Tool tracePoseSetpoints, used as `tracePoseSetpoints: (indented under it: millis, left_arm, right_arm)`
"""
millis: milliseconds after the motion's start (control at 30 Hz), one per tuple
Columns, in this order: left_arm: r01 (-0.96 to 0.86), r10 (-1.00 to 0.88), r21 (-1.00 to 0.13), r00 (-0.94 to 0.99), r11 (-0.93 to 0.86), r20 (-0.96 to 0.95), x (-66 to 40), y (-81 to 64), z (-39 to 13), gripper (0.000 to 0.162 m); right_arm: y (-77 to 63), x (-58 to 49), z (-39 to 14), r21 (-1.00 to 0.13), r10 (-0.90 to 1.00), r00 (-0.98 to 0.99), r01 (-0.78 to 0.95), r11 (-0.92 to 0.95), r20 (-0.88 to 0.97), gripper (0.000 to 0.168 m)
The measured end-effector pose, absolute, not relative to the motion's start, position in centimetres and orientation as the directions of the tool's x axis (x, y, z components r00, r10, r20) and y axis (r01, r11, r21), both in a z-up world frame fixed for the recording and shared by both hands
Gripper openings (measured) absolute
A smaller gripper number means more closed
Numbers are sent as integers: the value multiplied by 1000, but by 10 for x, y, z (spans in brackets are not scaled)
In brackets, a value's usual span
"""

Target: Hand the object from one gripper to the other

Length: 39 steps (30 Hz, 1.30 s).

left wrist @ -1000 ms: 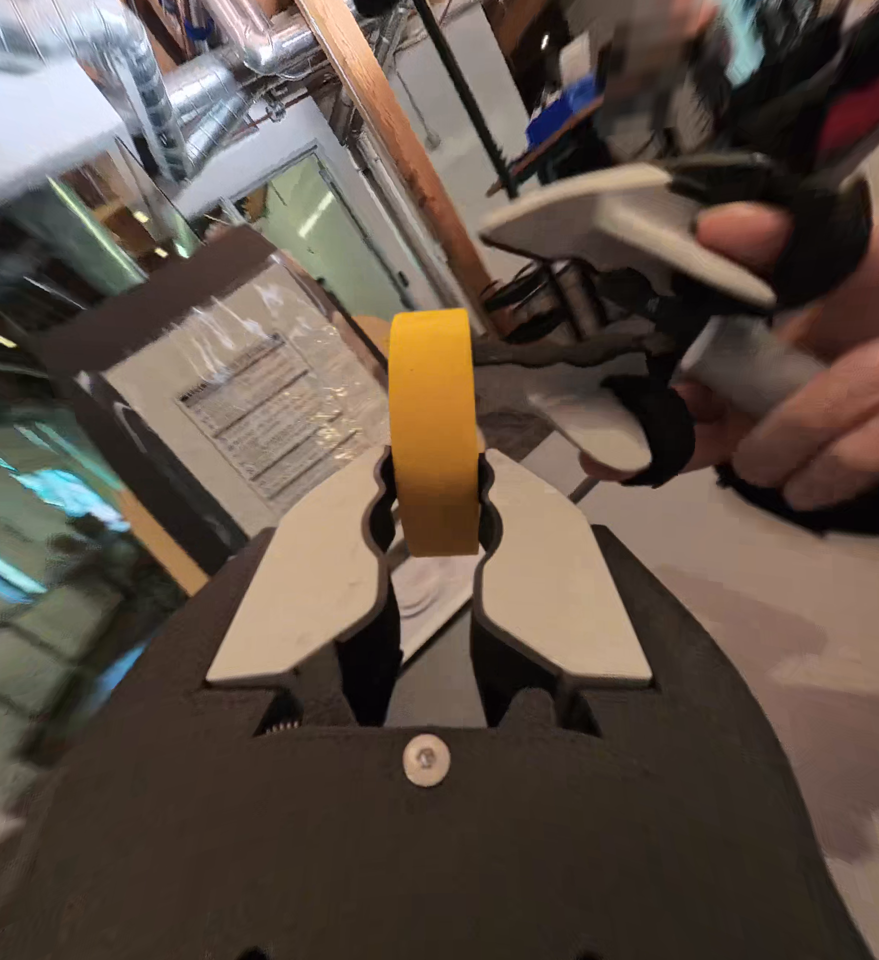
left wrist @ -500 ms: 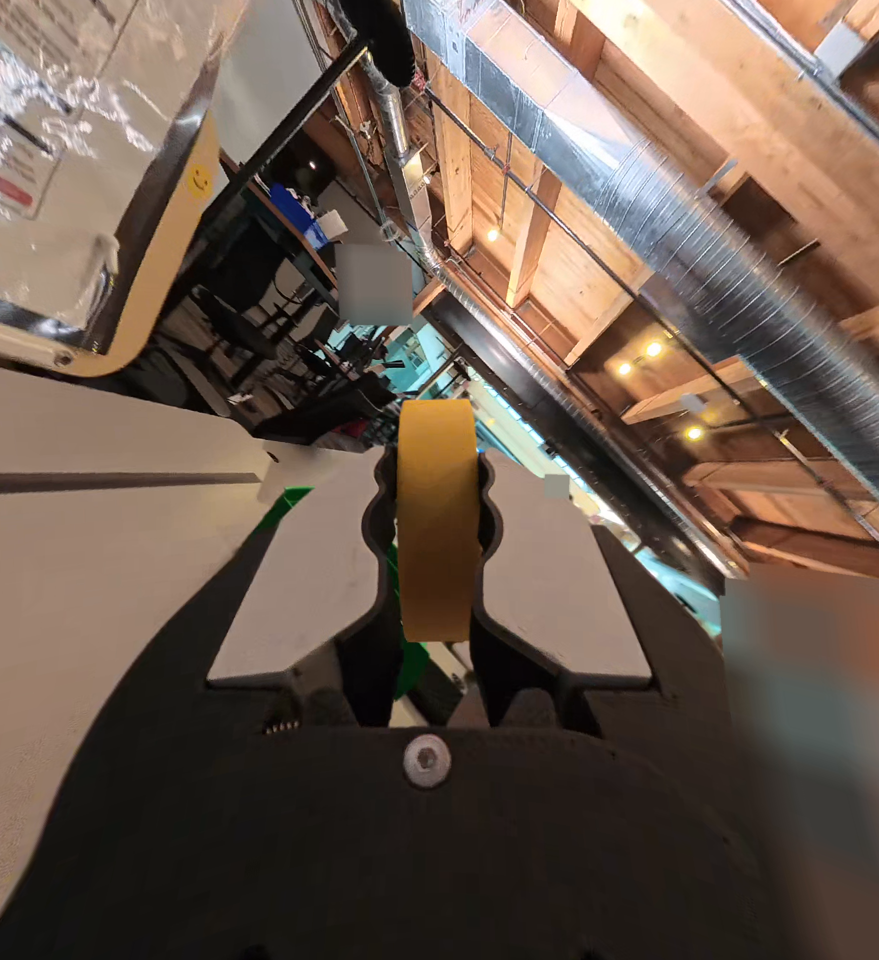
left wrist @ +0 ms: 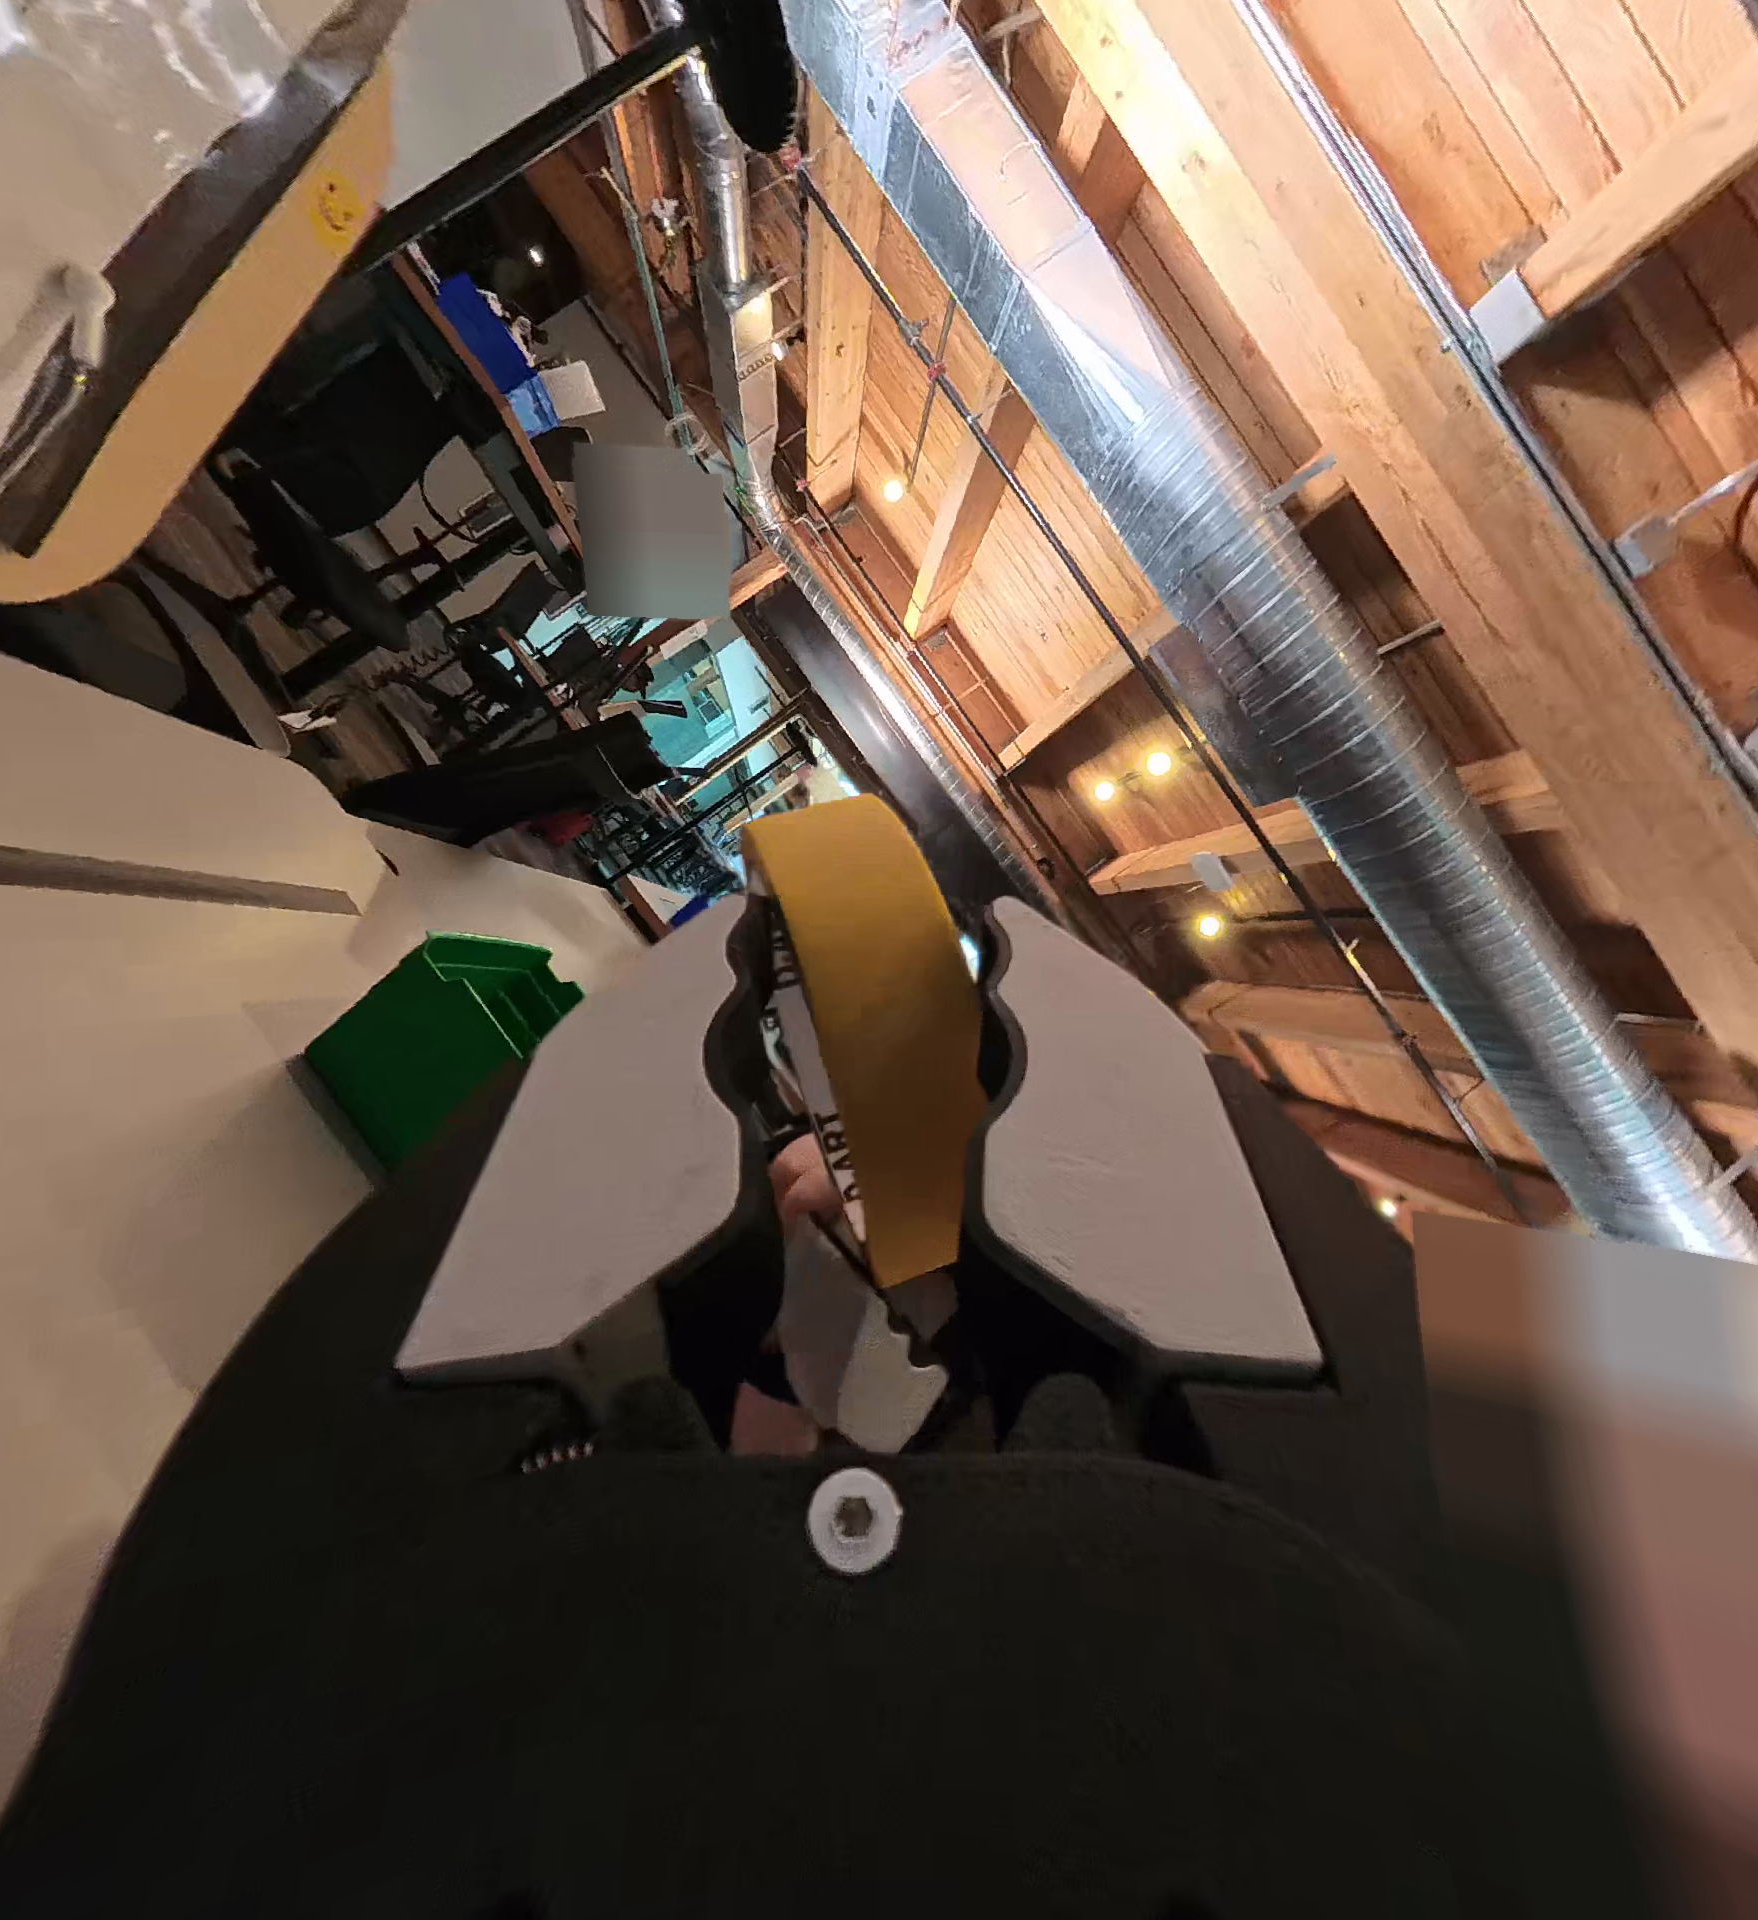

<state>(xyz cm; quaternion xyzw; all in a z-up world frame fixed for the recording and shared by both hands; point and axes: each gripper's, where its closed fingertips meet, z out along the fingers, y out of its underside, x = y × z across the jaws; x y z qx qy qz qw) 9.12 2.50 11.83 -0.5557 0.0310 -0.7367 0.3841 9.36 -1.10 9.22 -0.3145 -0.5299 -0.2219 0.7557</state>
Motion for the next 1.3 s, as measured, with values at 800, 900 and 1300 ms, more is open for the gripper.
tracePoseSetpoints:
  millis: [800,900,1300]
  left_arm:
    - [-378,-557,-805,585,456,-590,158,-18,106,57]
    - [-546,-439,-666,500,509,-746,164,-17,90,63]
    - [-925,228,22,70,380,-971,146,28,64,31]
  right_arm:
    - [65,161,83,92,202,-589,-430,-898,-783,30]
    - [65,166,84,80,211,-556,-453,-888,-804,30]
    - [51,153,85,-28,240,-409,-459,-888,-881,31]
